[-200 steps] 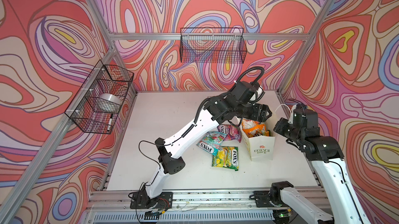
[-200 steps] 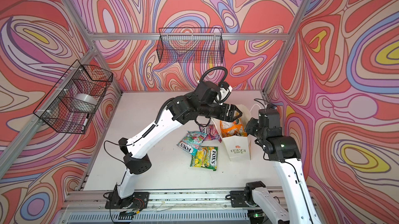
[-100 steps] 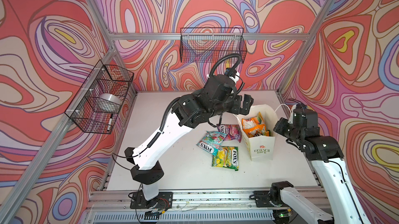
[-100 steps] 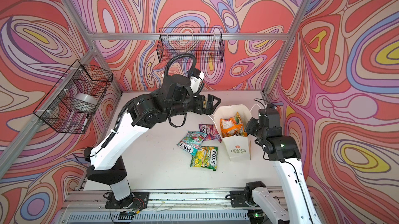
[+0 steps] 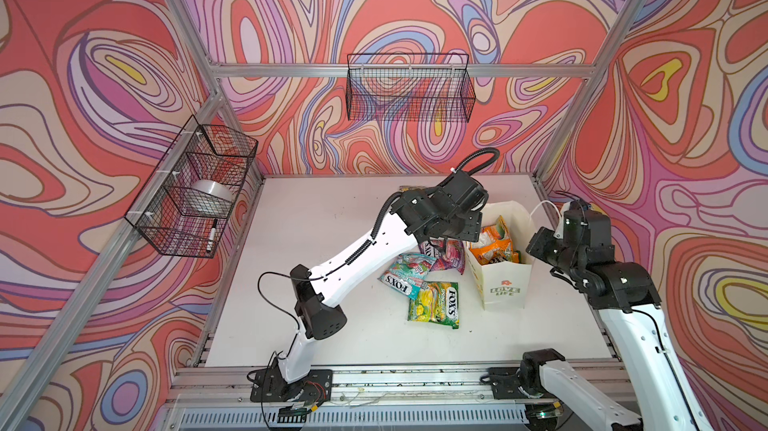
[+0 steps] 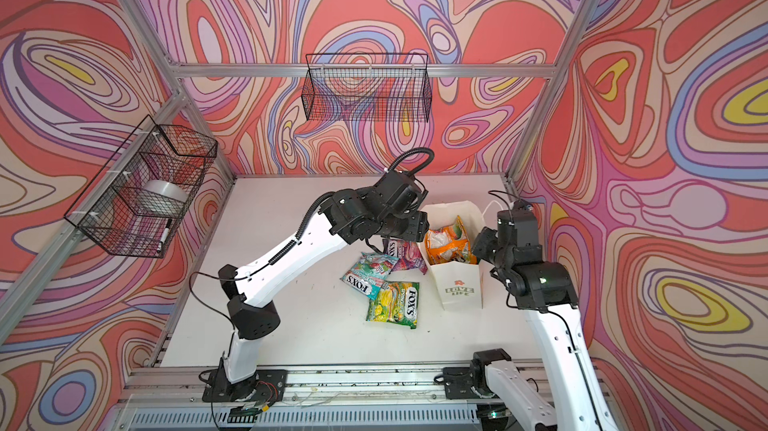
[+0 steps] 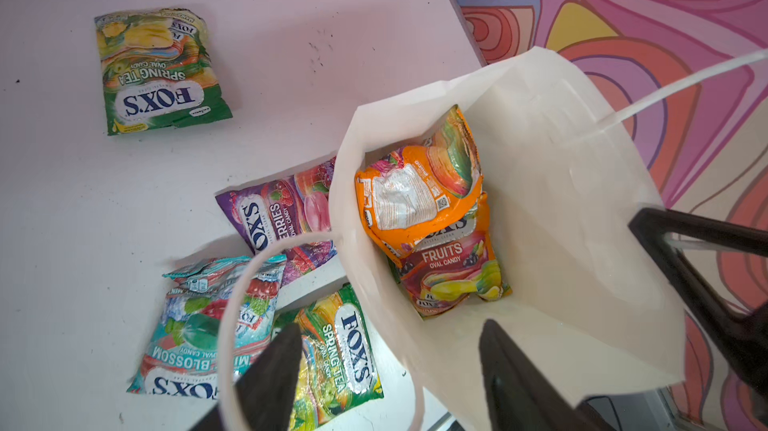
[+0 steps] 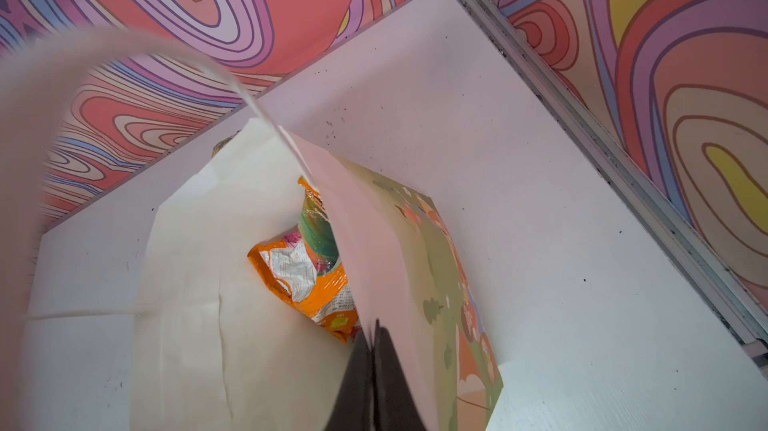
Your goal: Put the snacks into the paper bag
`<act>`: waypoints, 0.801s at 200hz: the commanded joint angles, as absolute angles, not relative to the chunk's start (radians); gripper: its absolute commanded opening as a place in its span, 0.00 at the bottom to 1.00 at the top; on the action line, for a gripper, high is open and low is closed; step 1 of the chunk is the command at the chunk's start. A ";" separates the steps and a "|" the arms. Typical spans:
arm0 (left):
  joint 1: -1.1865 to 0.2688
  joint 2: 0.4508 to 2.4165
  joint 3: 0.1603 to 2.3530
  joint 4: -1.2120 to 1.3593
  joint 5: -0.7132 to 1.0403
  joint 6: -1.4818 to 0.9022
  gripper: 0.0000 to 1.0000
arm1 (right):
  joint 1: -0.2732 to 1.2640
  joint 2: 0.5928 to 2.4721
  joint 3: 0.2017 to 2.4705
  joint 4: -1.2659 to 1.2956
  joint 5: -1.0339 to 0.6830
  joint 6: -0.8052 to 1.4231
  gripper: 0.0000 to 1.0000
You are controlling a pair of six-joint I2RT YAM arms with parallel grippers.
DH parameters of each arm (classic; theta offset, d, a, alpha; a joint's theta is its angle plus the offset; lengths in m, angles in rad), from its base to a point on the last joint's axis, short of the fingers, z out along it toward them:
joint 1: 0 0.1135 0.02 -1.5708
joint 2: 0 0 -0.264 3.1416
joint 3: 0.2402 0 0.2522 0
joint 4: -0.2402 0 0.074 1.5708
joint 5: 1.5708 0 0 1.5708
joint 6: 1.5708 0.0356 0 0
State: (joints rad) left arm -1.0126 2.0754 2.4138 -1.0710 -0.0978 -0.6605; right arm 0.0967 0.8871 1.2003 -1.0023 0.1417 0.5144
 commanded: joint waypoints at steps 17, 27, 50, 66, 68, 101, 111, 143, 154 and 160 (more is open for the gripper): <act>-1.005 2.068 2.463 -1.081 -0.081 -0.699 0.08 | 0.093 0.863 1.206 -0.969 0.138 0.499 0.00; -1.005 2.053 2.467 -1.037 -0.070 -0.669 0.02 | 0.093 0.867 1.206 -0.953 0.123 0.483 0.00; -1.002 2.054 2.566 -1.000 -0.028 -0.583 0.00 | 0.093 0.865 1.274 -0.909 0.099 0.403 0.00; -0.984 2.078 2.665 -1.031 0.026 -0.553 0.00 | 0.093 0.876 1.385 -0.865 0.060 0.355 0.00; -0.980 2.078 2.671 -1.033 0.032 -0.552 0.00 | 0.093 0.881 1.399 -0.860 0.051 0.351 0.00; -0.915 2.014 2.649 -0.936 0.174 -0.556 0.00 | 0.093 1.030 1.644 -0.852 -0.091 0.344 0.00; -0.892 1.992 2.652 -0.917 0.198 -0.559 0.00 | 0.093 1.066 1.687 -0.830 -0.140 0.362 0.00; -0.755 1.910 2.633 -0.977 0.136 -0.566 0.00 | 0.094 1.169 1.787 -0.746 -0.296 0.445 0.00; -0.685 1.879 2.600 -1.018 0.133 -0.580 0.00 | 0.099 1.199 1.783 -0.698 -0.363 0.495 0.00; -0.644 1.859 2.570 -1.036 0.145 -0.588 0.00 | 0.108 1.210 1.766 -0.660 -0.392 0.522 0.00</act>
